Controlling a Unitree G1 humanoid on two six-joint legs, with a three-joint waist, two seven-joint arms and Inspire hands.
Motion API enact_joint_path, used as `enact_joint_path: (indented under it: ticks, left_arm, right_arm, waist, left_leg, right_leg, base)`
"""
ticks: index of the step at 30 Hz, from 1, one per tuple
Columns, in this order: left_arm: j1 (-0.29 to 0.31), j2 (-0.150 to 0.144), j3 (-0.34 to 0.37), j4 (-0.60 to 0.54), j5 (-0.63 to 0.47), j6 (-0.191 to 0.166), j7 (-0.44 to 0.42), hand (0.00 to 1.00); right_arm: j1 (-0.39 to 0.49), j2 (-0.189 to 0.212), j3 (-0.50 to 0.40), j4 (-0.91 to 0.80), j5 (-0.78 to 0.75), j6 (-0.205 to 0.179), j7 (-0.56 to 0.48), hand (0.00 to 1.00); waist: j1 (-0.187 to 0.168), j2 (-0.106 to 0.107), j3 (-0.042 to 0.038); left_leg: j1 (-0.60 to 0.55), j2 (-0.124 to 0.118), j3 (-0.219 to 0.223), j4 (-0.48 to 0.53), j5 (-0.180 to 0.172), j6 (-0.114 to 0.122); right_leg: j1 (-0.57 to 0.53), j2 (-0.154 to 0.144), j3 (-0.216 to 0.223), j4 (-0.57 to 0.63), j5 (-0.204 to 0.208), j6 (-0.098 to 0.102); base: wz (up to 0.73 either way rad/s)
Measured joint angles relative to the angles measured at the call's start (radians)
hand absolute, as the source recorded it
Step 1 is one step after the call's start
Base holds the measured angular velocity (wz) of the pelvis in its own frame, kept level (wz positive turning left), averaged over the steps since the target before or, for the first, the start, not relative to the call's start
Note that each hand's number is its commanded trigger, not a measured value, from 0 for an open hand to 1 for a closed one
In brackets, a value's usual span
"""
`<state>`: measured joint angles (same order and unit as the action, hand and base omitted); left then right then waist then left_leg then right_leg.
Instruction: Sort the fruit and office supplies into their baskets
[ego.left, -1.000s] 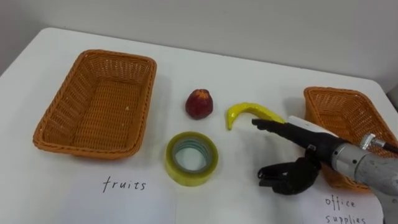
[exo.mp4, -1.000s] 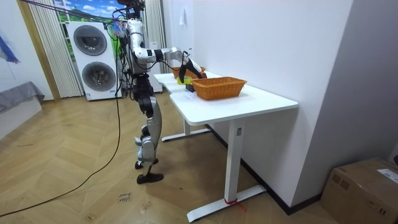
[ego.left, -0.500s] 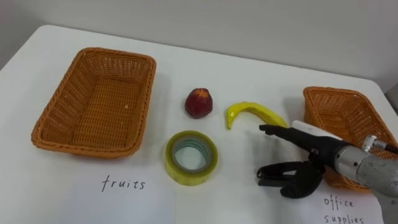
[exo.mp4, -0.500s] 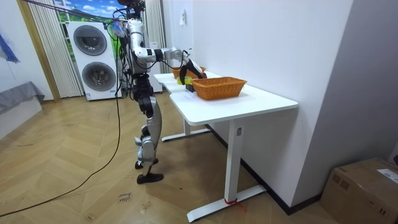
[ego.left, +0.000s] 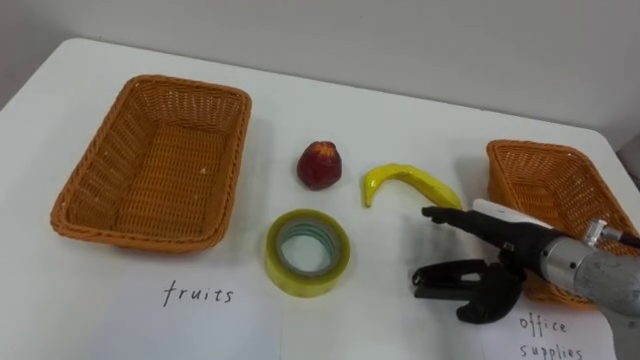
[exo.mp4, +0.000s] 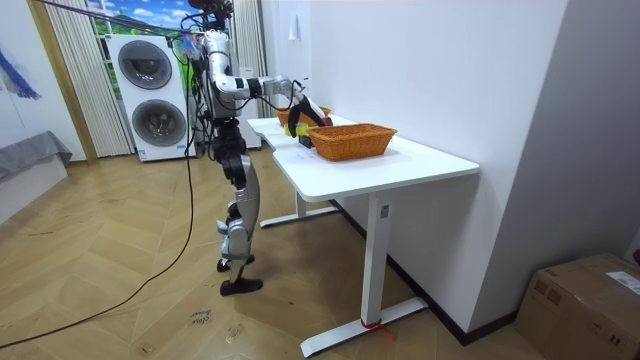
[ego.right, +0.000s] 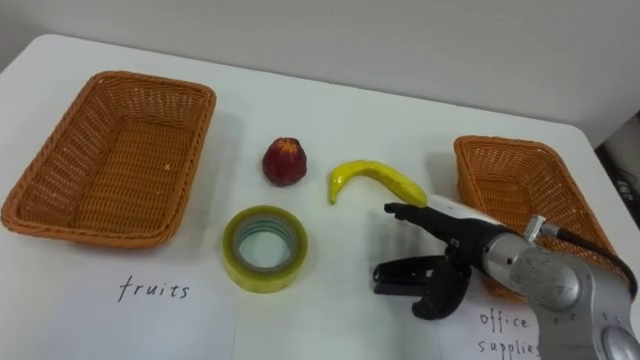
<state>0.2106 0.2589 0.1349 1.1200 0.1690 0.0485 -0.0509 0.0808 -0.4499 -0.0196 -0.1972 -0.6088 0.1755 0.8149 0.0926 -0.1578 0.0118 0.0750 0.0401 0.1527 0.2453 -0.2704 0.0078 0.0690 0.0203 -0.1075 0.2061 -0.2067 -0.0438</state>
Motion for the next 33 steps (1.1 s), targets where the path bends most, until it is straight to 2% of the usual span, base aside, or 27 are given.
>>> enact_joint_path:
  ticks: [7, 9, 14, 18, 23, 26, 33]
  left_arm:
    - [-0.017, 0.002, -0.003, 0.0, 0.001, 0.007, 0.002, 0.0]
    - [-0.022, 0.004, -0.022, 0.0, 0.001, 0.01, 0.007, 0.0]
    - [-0.019, 0.002, -0.043, 0.0, -0.005, 0.01, 0.043, 0.0]
    - [-0.023, 0.002, -0.049, -0.001, -0.018, 0.009, 0.071, 0.0]
    - [-0.026, 0.004, -0.102, 0.001, -0.019, 0.009, 0.101, 0.0]
    - [-0.026, 0.003, -0.12, 0.001, -0.019, 0.009, 0.111, 0.0]
    - [-0.022, 0.003, -0.116, 0.001, -0.009, 0.013, 0.114, 0.0]
  right_arm:
    - [0.0, 0.001, 0.04, -0.001, -0.086, 0.002, 0.022, 0.0]
    - [0.0, 0.004, 0.049, -0.001, -0.112, 0.004, 0.028, 0.0]
    - [0.001, 0.023, 0.082, 0.003, -0.116, 0.0, 0.025, 0.0]
    - [0.004, 0.033, 0.087, 0.011, -0.11, 0.0, 0.013, 0.0]
    - [0.007, 0.06, 0.088, 0.026, -0.108, -0.001, -0.017, 0.0]
    - [0.008, 0.062, 0.088, 0.029, -0.108, -0.004, -0.032, 0.0]
    - [0.024, 0.067, 0.111, 0.027, -0.15, -0.009, -0.072, 0.0]
  waist:
    - [0.014, 0.006, -0.0003]
    - [0.022, 0.008, -0.0007]
    - [0.023, 0.008, -0.0003]
    - [0.021, 0.009, 0.0005]
    - [0.021, 0.02, -0.0001]
    - [0.02, 0.028, 0.0001]
    - [0.019, 0.031, -0.0012]
  left_leg:
    - [-0.001, 0.0, -0.002, -0.002, 0.0, 0.0]
    - [0.001, -0.001, -0.002, -0.004, 0.0, 0.0]
    - [0.009, -0.001, -0.003, -0.007, 0.001, 0.0]
    - [0.019, -0.001, -0.003, -0.009, 0.001, 0.0]
    - [0.022, -0.002, -0.002, -0.025, 0.002, 0.0]
    - [0.022, -0.002, -0.002, -0.025, 0.003, 0.0]
    - [0.023, -0.009, -0.001, -0.023, 0.006, -0.001]
  right_leg:
    - [0.0, 0.0, -0.004, 0.0, 0.0, 0.0]
    - [0.001, 0.0, -0.002, -0.001, 0.0, 0.0]
    - [0.014, 0.0, 0.0, -0.004, 0.0, 0.0]
    - [0.018, 0.0, 0.002, -0.004, 0.0, 0.0]
    - [0.017, 0.0, 0.002, -0.002, 0.0, 0.0]
    - [0.017, 0.0, 0.002, -0.001, 0.0, 0.0]
    - [0.019, 0.001, 0.001, -0.001, 0.0, 0.0]
  base:
    - [0.0]
    - [0.0]
    - [0.0]
    - [0.0]
    - [0.0]
    - [0.0]
    - [0.0]
